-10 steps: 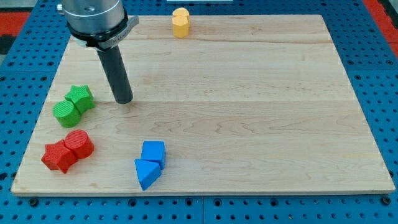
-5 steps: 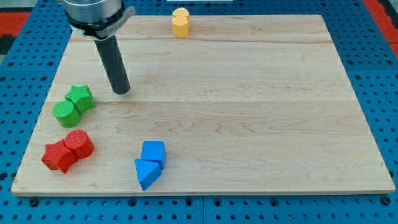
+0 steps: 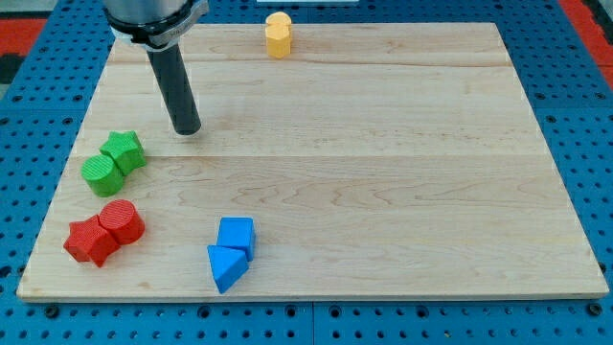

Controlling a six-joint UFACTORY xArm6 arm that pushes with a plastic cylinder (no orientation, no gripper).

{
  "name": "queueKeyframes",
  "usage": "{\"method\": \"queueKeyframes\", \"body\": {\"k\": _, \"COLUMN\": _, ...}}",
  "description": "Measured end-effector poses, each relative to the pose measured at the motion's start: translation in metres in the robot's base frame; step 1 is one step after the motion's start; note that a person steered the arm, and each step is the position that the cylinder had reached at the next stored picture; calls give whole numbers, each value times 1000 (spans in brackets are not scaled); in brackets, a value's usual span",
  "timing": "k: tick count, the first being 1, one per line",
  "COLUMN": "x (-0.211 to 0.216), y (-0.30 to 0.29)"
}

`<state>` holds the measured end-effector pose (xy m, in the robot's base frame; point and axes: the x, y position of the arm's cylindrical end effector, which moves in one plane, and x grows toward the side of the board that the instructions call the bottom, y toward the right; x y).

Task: Place your arm at the left of the yellow blocks

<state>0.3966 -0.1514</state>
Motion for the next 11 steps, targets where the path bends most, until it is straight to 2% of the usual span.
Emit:
{"method": "queueKeyframes", "body": {"k": 3, "x": -14, "y": 0}}
{"method": "queueKeyframes", "body": {"k": 6, "x": -50, "y": 0}}
{"method": "queueKeyframes", "body": {"k": 8, "x": -60, "y": 0}}
{"method": "queueKeyframes", "body": {"k": 10, "x": -116, "y": -6}}
{"method": "queueKeyframes", "body": {"k": 11, "x": -173, "y": 10}}
